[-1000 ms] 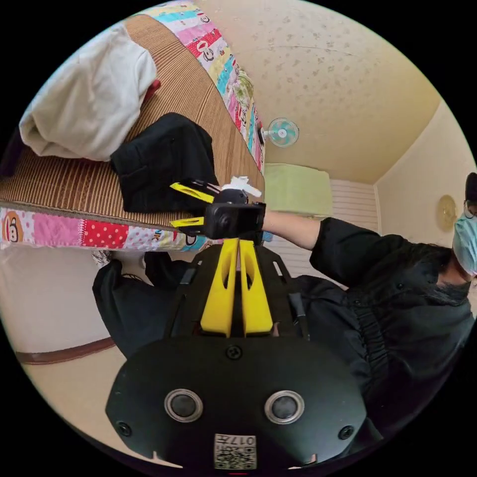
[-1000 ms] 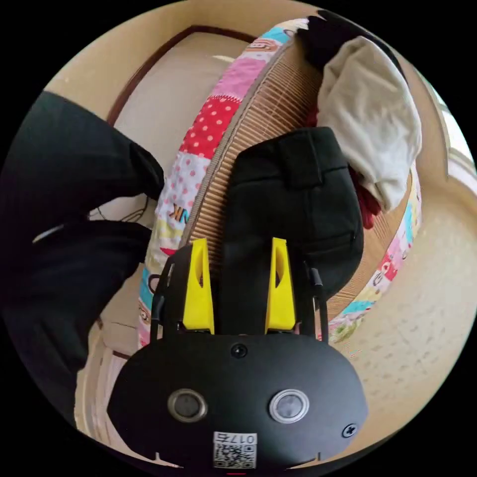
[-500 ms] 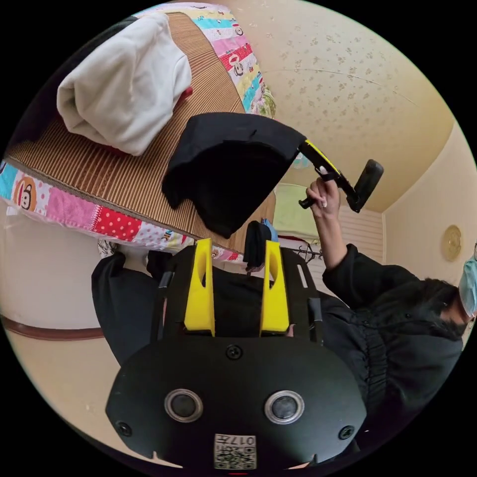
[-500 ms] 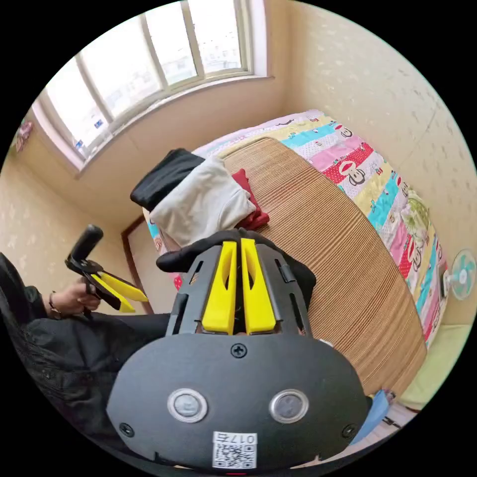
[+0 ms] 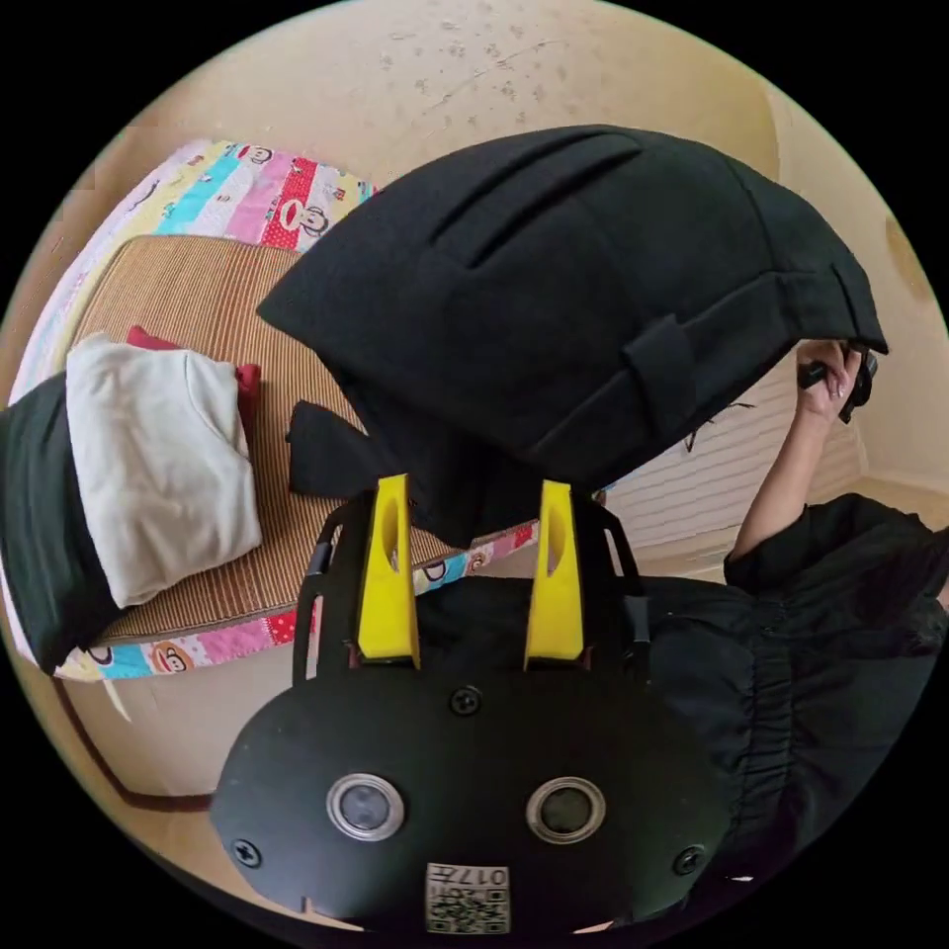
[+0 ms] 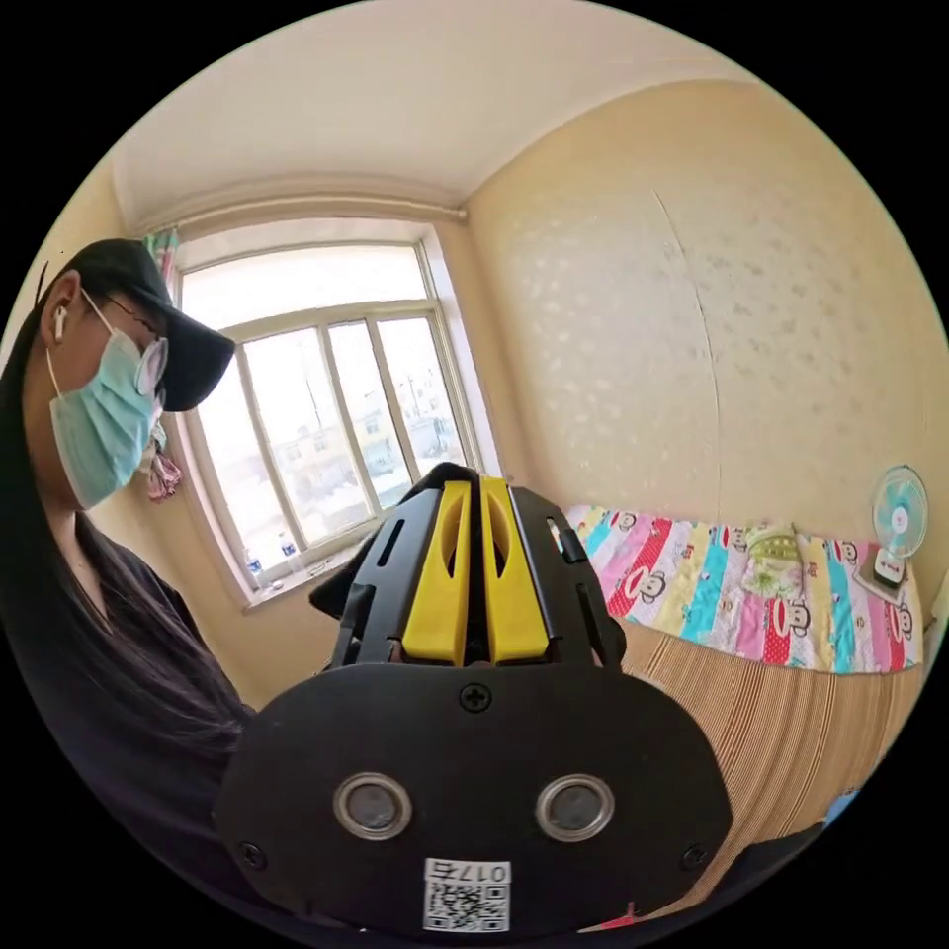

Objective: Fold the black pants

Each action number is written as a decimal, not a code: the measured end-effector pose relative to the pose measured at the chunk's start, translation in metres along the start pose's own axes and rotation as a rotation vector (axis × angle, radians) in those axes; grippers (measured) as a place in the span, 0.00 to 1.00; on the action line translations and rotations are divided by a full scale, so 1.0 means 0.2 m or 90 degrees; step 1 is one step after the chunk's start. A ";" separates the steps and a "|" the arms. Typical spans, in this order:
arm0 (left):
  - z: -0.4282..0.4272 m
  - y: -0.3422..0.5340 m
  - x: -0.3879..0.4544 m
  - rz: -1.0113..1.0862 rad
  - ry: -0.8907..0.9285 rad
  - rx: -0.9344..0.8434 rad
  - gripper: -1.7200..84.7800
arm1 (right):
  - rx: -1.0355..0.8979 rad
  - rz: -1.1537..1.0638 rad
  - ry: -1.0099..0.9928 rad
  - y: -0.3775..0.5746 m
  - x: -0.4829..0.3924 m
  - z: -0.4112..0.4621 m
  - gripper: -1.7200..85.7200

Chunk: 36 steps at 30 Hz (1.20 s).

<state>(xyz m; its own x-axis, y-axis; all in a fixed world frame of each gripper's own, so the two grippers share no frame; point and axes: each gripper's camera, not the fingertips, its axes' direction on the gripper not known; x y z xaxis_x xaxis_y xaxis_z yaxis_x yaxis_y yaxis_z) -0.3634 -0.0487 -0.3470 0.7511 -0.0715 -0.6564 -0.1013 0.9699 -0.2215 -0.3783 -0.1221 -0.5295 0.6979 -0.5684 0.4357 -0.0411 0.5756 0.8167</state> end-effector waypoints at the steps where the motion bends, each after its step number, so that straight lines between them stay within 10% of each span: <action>1: -0.05 -0.01 0.04 0.016 -0.028 0.019 0.22 | 0.035 -0.023 -0.029 -0.11 -0.04 -0.10 0.03; 11: -0.32 -0.16 1.10 0.381 -0.188 0.363 0.12 | 0.176 -0.097 -0.102 -0.83 -0.10 -0.74 0.03; 18: -0.86 -0.15 1.33 0.350 0.116 0.689 0.07 | 0.215 -0.087 0.048 -1.02 0.21 -1.22 0.03; 23: -0.79 -0.65 1.34 0.274 0.059 0.668 0.06 | 0.110 0.065 0.195 -1.16 1.04 -0.98 0.03; 29: -0.12 -2.00 0.89 0.046 -0.107 0.324 0.07 | -0.213 0.265 0.544 -1.03 2.61 -0.03 0.03; 36: 0.86 -1.73 0.11 -0.053 -0.206 0.050 0.08 | -0.444 0.323 0.396 0.33 3.16 0.17 0.05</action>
<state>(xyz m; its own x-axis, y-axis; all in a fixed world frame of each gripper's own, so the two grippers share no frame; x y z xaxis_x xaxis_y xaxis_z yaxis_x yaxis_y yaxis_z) -0.1989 -0.3458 -0.1607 0.9239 -0.0854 -0.3730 0.0097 0.9797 -0.2003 0.0363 -0.4638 -0.1868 0.9649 0.1206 0.2333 -0.1496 0.9825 0.1106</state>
